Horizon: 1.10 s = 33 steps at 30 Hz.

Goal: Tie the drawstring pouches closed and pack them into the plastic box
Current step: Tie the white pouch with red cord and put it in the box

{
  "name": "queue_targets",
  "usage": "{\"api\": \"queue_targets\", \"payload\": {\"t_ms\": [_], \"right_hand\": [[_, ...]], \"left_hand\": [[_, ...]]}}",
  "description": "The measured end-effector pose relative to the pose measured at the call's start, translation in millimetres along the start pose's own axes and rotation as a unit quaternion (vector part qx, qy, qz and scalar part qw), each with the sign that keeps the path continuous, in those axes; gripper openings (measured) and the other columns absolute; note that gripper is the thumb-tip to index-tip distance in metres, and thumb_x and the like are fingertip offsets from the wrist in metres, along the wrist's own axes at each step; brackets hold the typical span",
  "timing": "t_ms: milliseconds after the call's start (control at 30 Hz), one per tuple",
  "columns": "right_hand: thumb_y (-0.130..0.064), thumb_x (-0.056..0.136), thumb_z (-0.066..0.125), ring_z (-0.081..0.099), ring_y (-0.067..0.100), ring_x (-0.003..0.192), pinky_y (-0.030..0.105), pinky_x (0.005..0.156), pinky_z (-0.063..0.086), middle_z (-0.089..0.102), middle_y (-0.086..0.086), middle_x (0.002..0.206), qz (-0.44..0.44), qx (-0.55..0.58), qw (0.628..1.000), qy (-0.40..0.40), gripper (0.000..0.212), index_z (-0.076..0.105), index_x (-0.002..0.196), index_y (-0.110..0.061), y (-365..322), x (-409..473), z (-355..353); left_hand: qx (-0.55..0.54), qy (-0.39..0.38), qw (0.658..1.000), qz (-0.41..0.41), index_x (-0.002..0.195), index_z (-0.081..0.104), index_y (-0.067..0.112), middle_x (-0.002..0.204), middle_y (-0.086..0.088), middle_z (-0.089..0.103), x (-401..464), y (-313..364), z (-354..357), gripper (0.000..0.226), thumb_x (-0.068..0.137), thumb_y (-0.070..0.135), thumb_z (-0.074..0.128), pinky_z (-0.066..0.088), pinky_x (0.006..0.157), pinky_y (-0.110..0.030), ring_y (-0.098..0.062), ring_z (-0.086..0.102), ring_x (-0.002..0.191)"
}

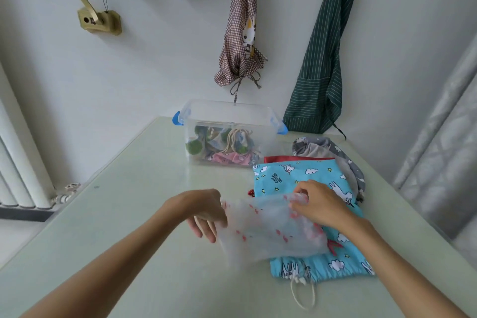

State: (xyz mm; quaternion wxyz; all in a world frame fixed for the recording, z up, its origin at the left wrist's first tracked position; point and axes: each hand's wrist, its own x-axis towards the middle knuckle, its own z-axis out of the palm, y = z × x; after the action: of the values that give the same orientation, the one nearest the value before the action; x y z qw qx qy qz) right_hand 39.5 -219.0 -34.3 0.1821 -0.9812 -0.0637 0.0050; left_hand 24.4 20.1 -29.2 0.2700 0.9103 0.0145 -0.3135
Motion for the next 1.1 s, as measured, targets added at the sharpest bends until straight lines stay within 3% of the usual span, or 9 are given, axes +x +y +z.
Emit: {"api": "queue_targets", "payload": {"t_ms": [100,200,333,467,567,700,800,933,1100], "right_hand": [[-0.030,0.082,0.065,0.061,0.018,0.077,0.029,0.066,0.044,0.065,0.000,0.082,0.015,0.125,0.992,0.006,0.011,0.057,0.080,-0.022,-5,2,-5],[-0.022,0.086,0.065,0.060,0.010,0.053,0.022,0.051,0.047,0.063,0.001,0.072,0.087,0.350,0.932,-0.019,0.014,0.059,0.091,-0.010,-20,2,6],[-0.019,0.092,0.057,0.065,0.014,0.057,0.021,0.049,0.051,0.067,0.006,0.092,0.114,0.502,0.852,-0.096,0.020,0.060,0.106,-0.005,-43,-5,34],[-0.025,0.090,0.059,0.063,0.012,0.061,0.019,0.053,0.047,0.064,-0.011,0.095,0.051,0.324,0.944,-0.040,0.009,0.062,0.098,-0.024,-50,-11,56],[-0.021,0.089,0.056,0.059,0.013,0.076,0.025,0.068,0.045,0.062,-0.010,0.100,0.042,0.257,0.965,0.031,0.024,0.059,0.112,-0.026,-41,-6,63],[-0.021,0.083,0.058,0.050,0.009,0.082,0.023,0.074,0.038,0.051,-0.004,0.115,0.019,0.204,0.976,-0.076,0.042,0.053,0.124,-0.023,-46,-2,71],[-0.031,0.081,0.062,0.050,0.015,0.086,0.026,0.070,0.038,0.048,-0.003,0.098,0.014,0.129,0.991,-0.031,0.021,0.061,0.099,-0.020,-61,3,82],[-0.040,0.083,0.065,0.050,0.012,0.056,0.024,0.049,0.035,0.057,-0.009,0.057,0.026,0.172,0.983,0.057,0.023,0.072,0.077,-0.020,-59,1,78],[-0.032,0.080,0.072,0.065,0.008,0.067,0.028,0.064,0.052,0.071,-0.010,0.071,0.029,0.202,0.976,0.069,0.015,0.077,0.086,-0.020,-45,-10,66]], "left_hand": [[-0.003,0.143,0.990,0.018,0.115,0.057,0.005,0.100,-0.009,0.065,3,-2,-30,0.026,0.091,0.014,0.053,0.053,0.059,-0.024,-0.025,0.070,0.093],[0.011,0.369,0.926,0.085,0.126,0.052,0.018,0.125,-0.006,0.060,10,2,-51,0.038,0.089,0.013,0.055,0.046,0.086,-0.032,-0.029,0.057,0.113],[0.018,0.471,0.869,0.147,0.125,0.050,0.025,0.132,0.001,0.055,7,8,-40,0.040,0.086,0.018,0.059,0.043,0.082,-0.034,-0.026,0.053,0.117],[0.205,0.380,0.901,0.036,0.126,0.051,0.024,0.131,-0.001,0.051,4,-16,-5,0.041,0.091,0.046,0.050,0.044,0.084,-0.035,-0.025,0.047,0.120],[0.250,0.288,0.924,-0.025,0.135,0.043,0.024,0.136,-0.002,0.049,13,-42,12,0.053,0.093,0.055,0.039,0.042,0.091,-0.036,-0.027,0.045,0.124],[0.199,0.279,0.938,0.044,0.143,0.034,0.029,0.147,0.005,0.041,37,-57,18,0.047,0.098,0.044,0.034,0.030,0.108,-0.034,-0.024,0.032,0.138],[0.145,0.275,0.945,0.101,0.146,0.027,0.036,0.153,0.012,0.031,53,-64,14,0.046,0.100,0.039,0.033,0.017,0.116,-0.033,-0.021,0.017,0.145],[-0.021,0.395,0.916,0.064,0.138,0.041,0.031,0.133,0.001,0.057,36,-82,11,0.044,0.098,0.047,0.032,0.041,0.095,-0.034,-0.024,0.049,0.125],[0.031,0.351,0.935,0.036,0.107,0.061,0.032,0.099,0.014,0.059,0,-103,30,0.039,0.082,0.062,0.055,0.038,0.073,-0.026,-0.014,0.057,0.099]]}}
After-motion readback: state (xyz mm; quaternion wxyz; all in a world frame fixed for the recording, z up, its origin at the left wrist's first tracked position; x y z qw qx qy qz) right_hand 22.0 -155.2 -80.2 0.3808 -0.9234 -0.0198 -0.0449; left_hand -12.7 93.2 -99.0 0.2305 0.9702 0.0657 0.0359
